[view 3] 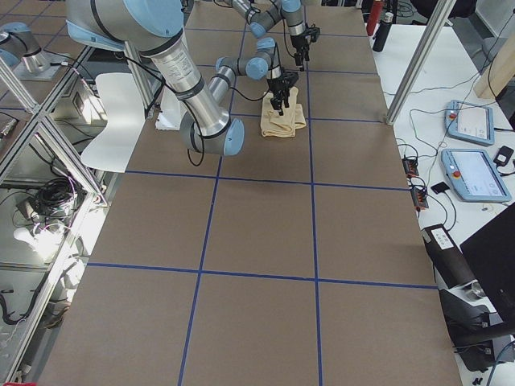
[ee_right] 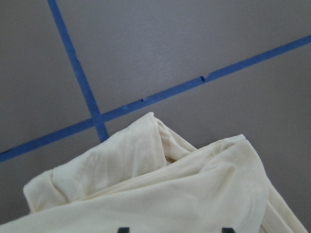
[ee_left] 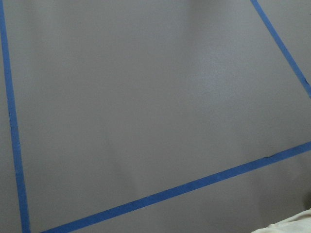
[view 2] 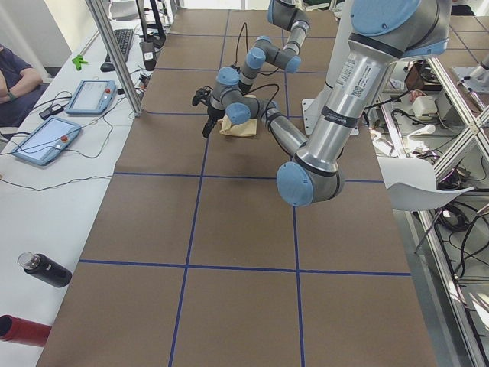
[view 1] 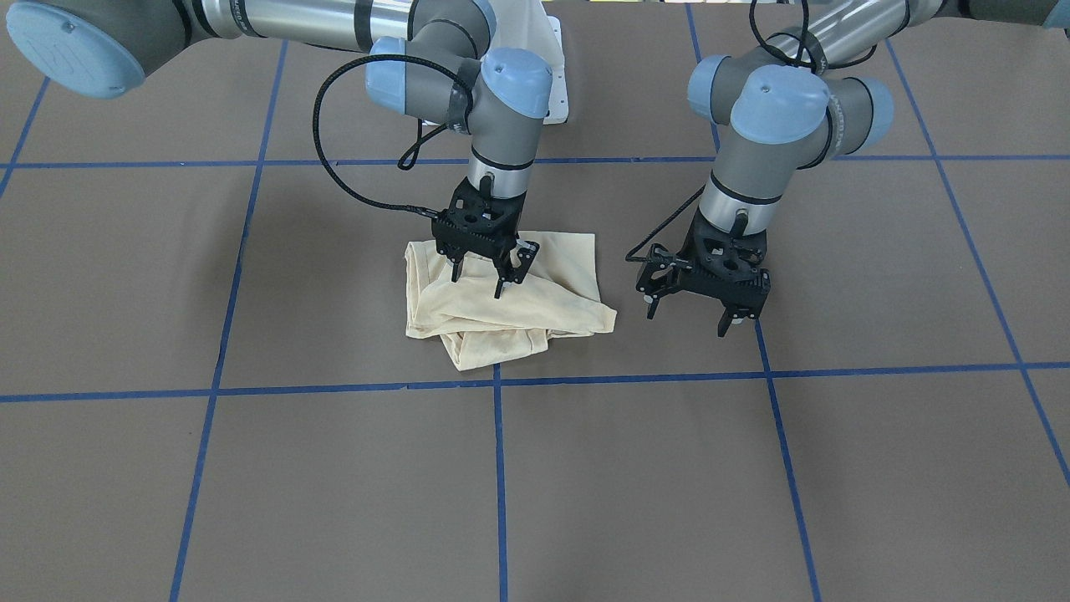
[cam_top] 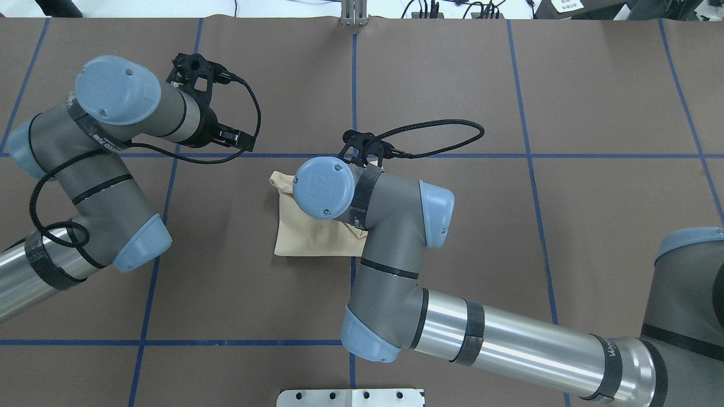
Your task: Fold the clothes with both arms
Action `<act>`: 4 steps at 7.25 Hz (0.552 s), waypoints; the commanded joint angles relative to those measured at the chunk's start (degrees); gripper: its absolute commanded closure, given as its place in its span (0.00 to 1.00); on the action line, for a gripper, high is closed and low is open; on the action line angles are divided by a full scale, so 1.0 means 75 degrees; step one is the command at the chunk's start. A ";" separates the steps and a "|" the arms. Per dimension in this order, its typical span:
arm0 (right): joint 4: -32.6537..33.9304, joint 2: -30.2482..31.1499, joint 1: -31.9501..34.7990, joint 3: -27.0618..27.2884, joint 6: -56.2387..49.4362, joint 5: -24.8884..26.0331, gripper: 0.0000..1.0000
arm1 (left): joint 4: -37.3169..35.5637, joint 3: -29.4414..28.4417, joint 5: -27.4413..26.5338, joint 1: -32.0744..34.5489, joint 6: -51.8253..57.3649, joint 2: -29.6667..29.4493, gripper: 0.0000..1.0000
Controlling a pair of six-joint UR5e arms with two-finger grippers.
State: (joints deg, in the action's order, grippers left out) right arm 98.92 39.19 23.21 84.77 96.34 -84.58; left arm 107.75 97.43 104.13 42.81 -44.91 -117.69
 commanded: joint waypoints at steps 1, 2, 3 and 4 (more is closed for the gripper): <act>0.0182 0.0117 -0.0327 0.0088 0.0336 0.0097 0.30 | 0.0000 0.0005 -0.0009 0.0011 0.0000 0.0000 0.00; 0.0182 0.0072 -0.0364 0.0088 0.0397 0.0237 0.38 | 0.0000 0.0005 -0.0009 0.0011 0.0000 0.0000 0.00; 0.0159 0.0036 -0.0376 0.0076 0.0536 0.0285 0.74 | 0.0000 0.0005 -0.0009 0.0011 0.0000 0.0000 0.00; 0.0147 0.0001 -0.0376 0.0076 0.0573 0.0297 1.00 | 0.0000 0.0028 -0.0009 0.0011 -0.0012 0.0000 0.00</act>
State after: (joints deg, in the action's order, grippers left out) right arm 100.13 39.50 20.54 85.37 99.90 -82.71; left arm 107.75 97.53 104.06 42.88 -44.93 -117.69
